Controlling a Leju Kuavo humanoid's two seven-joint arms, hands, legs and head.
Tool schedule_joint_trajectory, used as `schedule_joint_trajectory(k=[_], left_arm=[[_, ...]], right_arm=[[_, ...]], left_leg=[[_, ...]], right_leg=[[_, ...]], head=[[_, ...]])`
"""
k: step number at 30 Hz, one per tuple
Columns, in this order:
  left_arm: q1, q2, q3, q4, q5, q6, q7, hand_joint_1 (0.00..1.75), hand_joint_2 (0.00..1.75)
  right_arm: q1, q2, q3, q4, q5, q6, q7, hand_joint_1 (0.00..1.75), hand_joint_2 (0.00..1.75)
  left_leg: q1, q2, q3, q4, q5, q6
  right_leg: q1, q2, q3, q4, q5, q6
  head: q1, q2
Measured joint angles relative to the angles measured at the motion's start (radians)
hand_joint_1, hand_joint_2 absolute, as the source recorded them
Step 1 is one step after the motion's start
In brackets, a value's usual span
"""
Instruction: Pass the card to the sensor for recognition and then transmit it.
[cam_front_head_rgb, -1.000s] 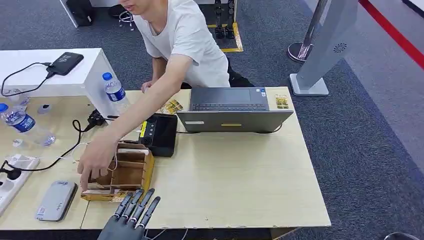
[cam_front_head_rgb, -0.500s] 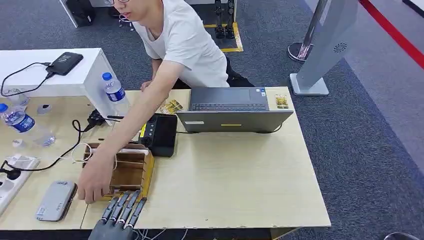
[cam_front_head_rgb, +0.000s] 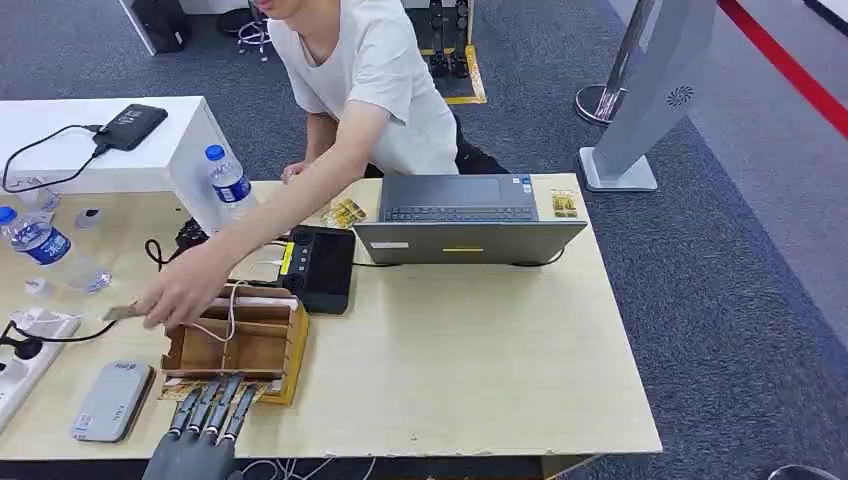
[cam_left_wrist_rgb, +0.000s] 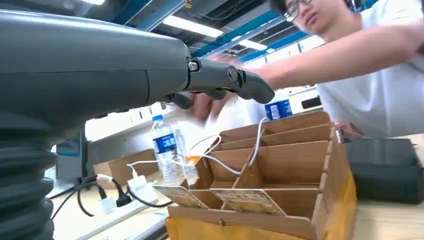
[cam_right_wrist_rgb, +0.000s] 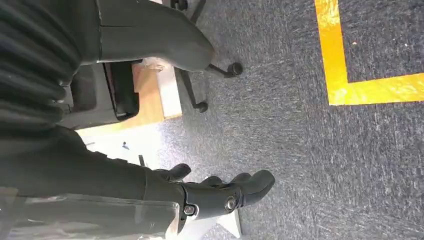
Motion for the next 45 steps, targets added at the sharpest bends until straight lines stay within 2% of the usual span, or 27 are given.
schedule_joint_trajectory(k=[21,31,33,45], left_arm=[[0.008,-0.03,0.044,0.015,0.0,-0.003,-0.006,0.0,1.75],[0.054,-0.101,0.238,0.08,0.0,0.002,-0.107,0.0,1.75],[0.057,-0.116,0.272,0.096,0.0,0.002,-0.112,0.0,1.75],[0.059,-0.149,0.344,0.153,0.0,0.006,-0.114,0.0,1.75]], right_arm=[[0.003,0.0,0.0,-0.01,0.013,0.005,0.0,0.0,1.75],[0.006,0.0,0.0,-0.018,0.035,0.023,-0.003,0.0,1.75],[0.006,0.0,-0.001,-0.019,0.038,0.023,-0.004,0.0,1.75],[0.007,0.0,-0.001,-0.024,0.048,0.035,-0.005,0.0,1.75]], left_leg=[[0.0,0.0,0.0,0.0,0.0,0.0],[0.0,0.0,0.0,0.0,0.0,0.0],[0.0,0.0,0.0,0.0,0.0,0.0],[0.0,0.0,0.0,0.0,0.0,0.0]], right_leg=[[0.0,0.0,0.0,0.0,0.0,0.0],[0.0,0.0,0.0,0.0,0.0,0.0],[0.0,0.0,0.0,0.0,0.0,0.0],[0.0,0.0,0.0,0.0,0.0,0.0]], head=[[0.0,0.0],[0.0,0.0],[0.0,0.0],[0.0,0.0]])
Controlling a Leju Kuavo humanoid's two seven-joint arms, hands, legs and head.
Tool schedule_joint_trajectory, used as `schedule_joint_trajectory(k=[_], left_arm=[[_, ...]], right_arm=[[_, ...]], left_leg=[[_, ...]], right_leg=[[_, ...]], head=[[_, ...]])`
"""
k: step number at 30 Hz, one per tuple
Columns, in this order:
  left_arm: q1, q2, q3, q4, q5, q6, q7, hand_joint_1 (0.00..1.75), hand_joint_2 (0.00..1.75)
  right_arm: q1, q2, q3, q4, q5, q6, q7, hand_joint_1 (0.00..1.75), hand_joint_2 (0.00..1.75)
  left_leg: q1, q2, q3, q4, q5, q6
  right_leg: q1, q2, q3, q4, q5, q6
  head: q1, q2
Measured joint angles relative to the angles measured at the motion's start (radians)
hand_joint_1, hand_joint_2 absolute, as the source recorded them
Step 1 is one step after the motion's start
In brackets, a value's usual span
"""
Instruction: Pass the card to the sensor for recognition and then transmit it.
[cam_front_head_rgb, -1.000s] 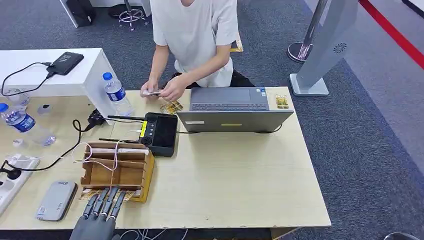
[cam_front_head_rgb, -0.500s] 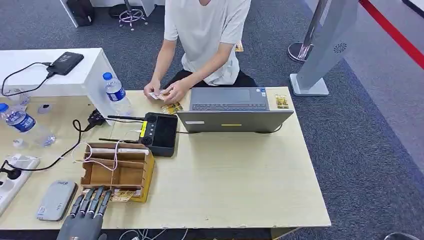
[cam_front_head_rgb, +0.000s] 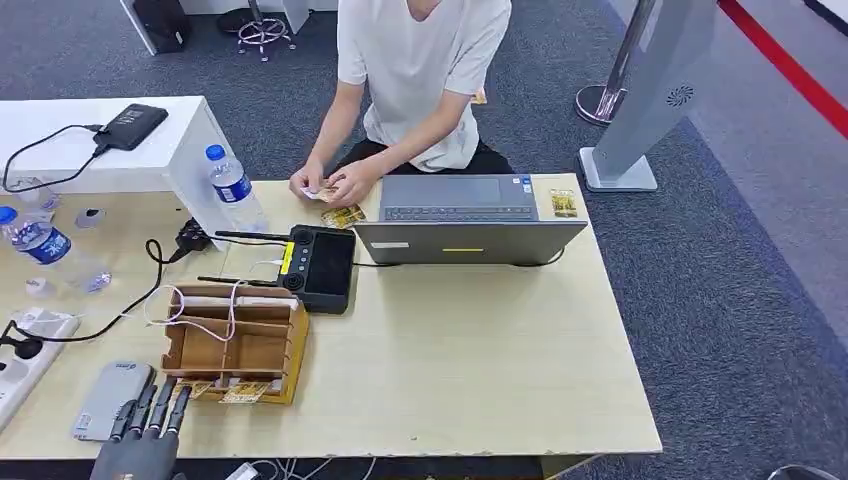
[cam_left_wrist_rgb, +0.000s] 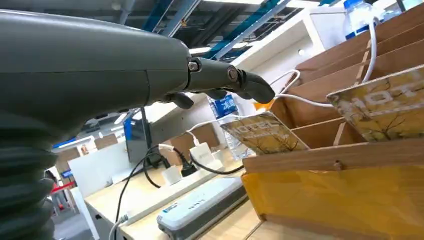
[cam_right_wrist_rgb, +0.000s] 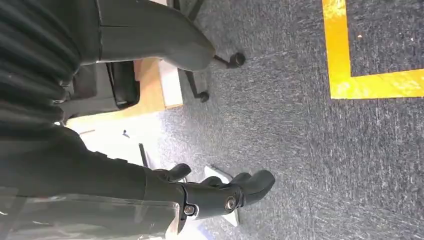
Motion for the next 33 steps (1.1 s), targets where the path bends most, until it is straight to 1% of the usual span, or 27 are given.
schedule_joint_trajectory(k=[8,14,17,22,26,33], left_arm=[[-0.006,-0.008,0.015,0.021,0.0,0.004,0.005,0.0,1.75],[-0.039,-0.005,0.013,0.035,0.0,0.009,0.047,0.0,1.75],[-0.065,-0.001,-0.002,0.042,0.0,0.005,0.071,0.0,1.75],[-0.098,0.007,-0.035,0.053,0.0,0.003,0.089,0.0,1.75],[-0.116,0.01,-0.061,0.057,0.0,0.003,0.094,0.0,1.75],[-0.134,0.013,-0.084,0.071,0.0,0.006,0.094,0.0,1.75]], right_arm=[[0.0,0.0,0.0,-0.002,0.002,0.002,0.0,0.0,1.75],[0.0,0.0,0.0,-0.002,0.003,0.005,-0.003,0.0,1.75],[0.0,0.0,0.0,-0.002,0.004,0.005,-0.004,0.0,1.75],[0.0,0.0,0.0,-0.001,0.008,0.005,-0.004,0.0,1.75],[0.0,0.0,0.0,-0.001,0.009,0.005,-0.004,0.0,1.75],[0.0,0.0,0.0,-0.001,0.011,0.006,-0.004,0.0,1.75]], left_leg=[[0.0,0.0,0.0,0.0,0.0,0.0],[0.0,0.0,0.0,0.0,0.0,0.0],[0.0,0.0,0.0,0.0,0.0,0.0],[0.0,0.0,0.0,0.0,0.0,0.0],[0.0,0.0,0.0,0.0,0.0,0.0],[0.0,0.0,0.0,0.0,0.0,0.0]], right_leg=[[0.0,0.0,0.0,0.0,0.0,0.0],[0.0,0.0,0.0,0.0,0.0,0.0],[0.0,0.0,0.0,0.0,0.0,0.0],[0.0,0.0,0.0,0.0,0.0,0.0],[0.0,0.0,0.0,0.0,0.0,0.0],[0.0,0.0,-0.001,0.0,0.0,0.0]], head=[[0.0,0.0],[0.0,0.0],[0.0,0.0],[0.0,0.0],[0.0,0.0],[0.0,0.0]])
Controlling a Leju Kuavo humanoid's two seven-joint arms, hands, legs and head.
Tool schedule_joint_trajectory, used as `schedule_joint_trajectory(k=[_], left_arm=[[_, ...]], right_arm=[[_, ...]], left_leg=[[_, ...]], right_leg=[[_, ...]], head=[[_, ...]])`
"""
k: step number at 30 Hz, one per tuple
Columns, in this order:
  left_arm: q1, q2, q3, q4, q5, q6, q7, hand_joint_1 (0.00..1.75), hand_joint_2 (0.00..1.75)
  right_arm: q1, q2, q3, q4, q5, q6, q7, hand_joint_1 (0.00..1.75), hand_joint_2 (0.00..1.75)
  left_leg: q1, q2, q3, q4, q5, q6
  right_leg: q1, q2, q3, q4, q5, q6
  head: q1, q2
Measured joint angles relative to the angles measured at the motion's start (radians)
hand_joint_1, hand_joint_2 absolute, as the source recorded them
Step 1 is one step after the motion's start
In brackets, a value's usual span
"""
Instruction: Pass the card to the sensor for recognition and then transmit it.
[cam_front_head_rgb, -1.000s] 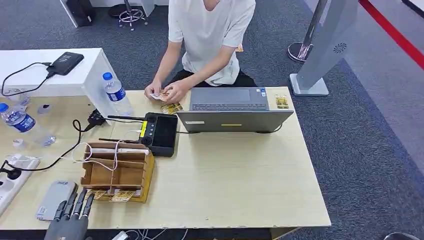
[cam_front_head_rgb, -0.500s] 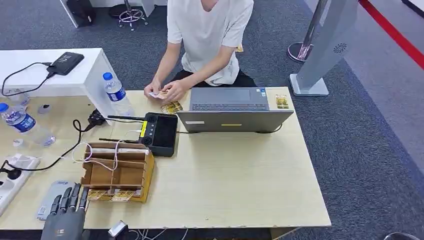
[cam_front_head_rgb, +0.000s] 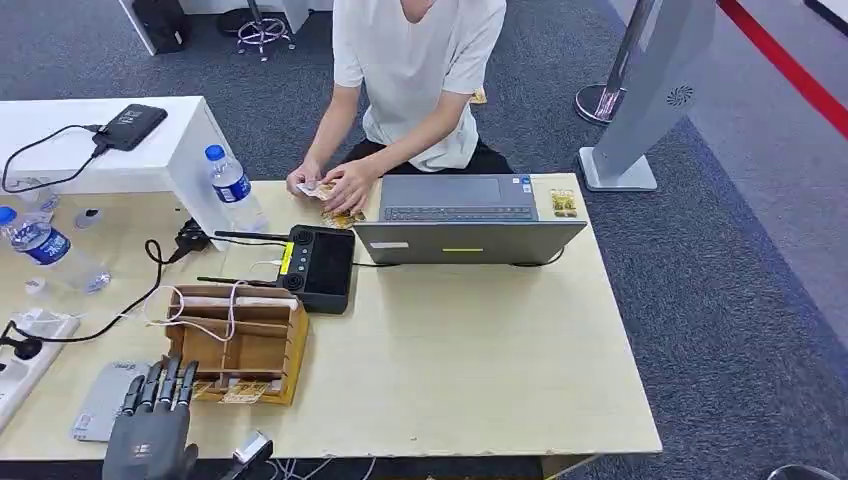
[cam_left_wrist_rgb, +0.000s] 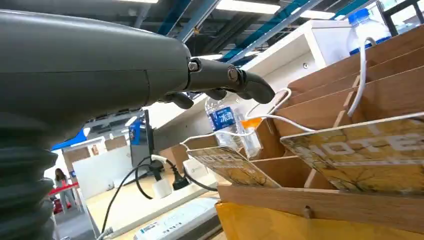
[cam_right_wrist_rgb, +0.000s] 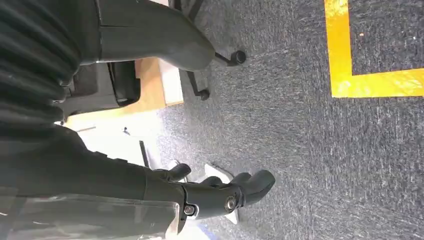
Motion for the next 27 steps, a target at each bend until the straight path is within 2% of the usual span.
schedule_joint_trajectory(k=[13,27], left_arm=[[-0.069,-0.002,-0.082,0.056,0.0,-0.004,0.011,0.0,1.75],[-0.088,-0.002,-0.109,0.069,0.0,-0.018,0.011,0.0,1.75]], right_arm=[[0.0,0.0,0.001,0.0,0.012,0.018,0.0,0.0,1.75],[0.0,0.0,0.002,-0.005,0.014,0.029,0.0,0.0,1.75]], left_leg=[[0.0,0.0,0.0,0.0,0.0,0.0],[0.0,0.0,0.0,0.0,0.0,0.0]], right_leg=[[0.0,0.0,0.0,0.0,0.0,0.0],[0.0,0.0,0.0,0.0,0.0,0.0]], head=[[0.0,0.0],[0.0,0.0]])
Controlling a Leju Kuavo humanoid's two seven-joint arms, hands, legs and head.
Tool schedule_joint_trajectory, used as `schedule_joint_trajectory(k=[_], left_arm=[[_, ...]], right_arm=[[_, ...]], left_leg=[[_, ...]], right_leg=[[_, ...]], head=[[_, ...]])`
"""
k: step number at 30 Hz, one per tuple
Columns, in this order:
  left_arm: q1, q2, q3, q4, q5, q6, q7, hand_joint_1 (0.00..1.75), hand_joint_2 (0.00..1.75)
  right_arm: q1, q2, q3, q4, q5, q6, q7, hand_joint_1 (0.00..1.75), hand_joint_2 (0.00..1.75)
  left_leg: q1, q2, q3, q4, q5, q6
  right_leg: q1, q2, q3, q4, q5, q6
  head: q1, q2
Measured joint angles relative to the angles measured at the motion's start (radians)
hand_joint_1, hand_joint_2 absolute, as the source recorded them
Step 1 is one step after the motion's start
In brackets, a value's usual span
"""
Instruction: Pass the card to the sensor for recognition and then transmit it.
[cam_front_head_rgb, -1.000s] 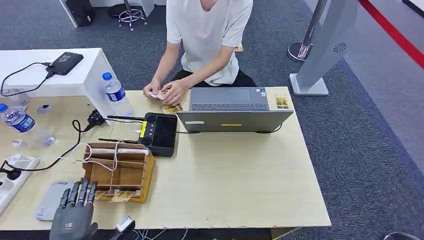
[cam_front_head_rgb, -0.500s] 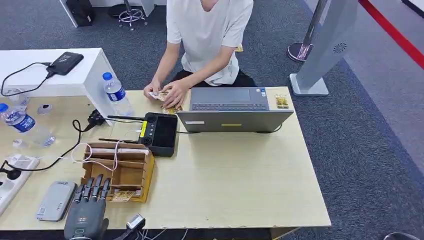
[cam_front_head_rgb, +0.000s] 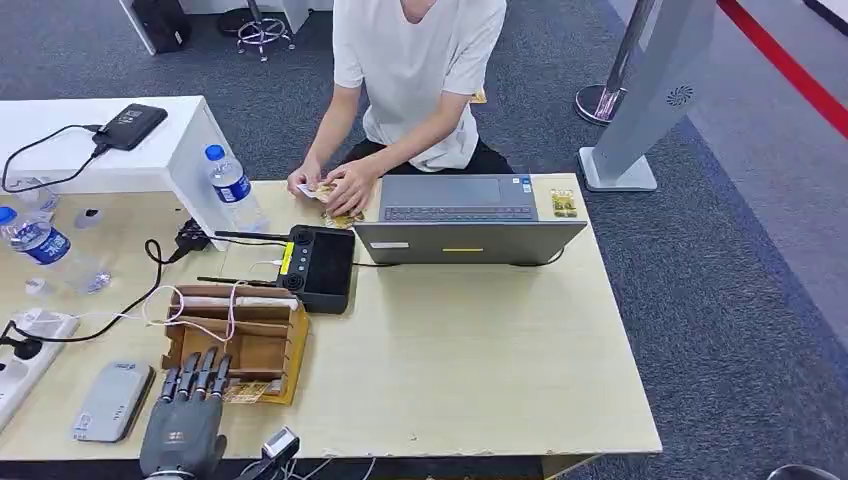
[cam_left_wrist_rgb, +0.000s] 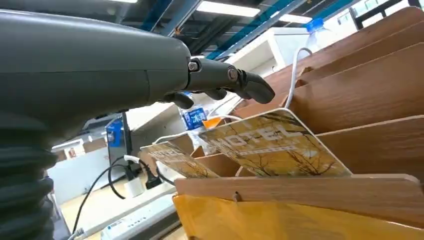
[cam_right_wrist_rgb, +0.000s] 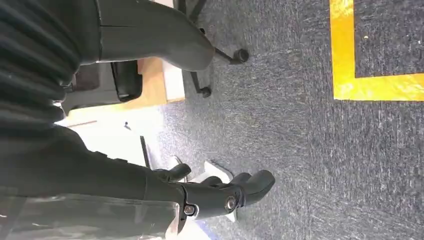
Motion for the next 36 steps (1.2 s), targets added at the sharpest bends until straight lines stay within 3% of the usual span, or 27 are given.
schedule_joint_trajectory(k=[36], left_arm=[[-0.085,-0.038,-0.026,0.092,0.0,0.019,-0.003,0.0,1.75]], right_arm=[[0.0,0.0,0.003,-0.003,0.019,0.019,-0.003,0.0,1.75]], left_leg=[[0.0,0.0,0.0,0.0,0.0,0.0]], right_leg=[[0.0,0.0,0.0,0.0,0.0,0.0]], head=[[0.0,0.0]])
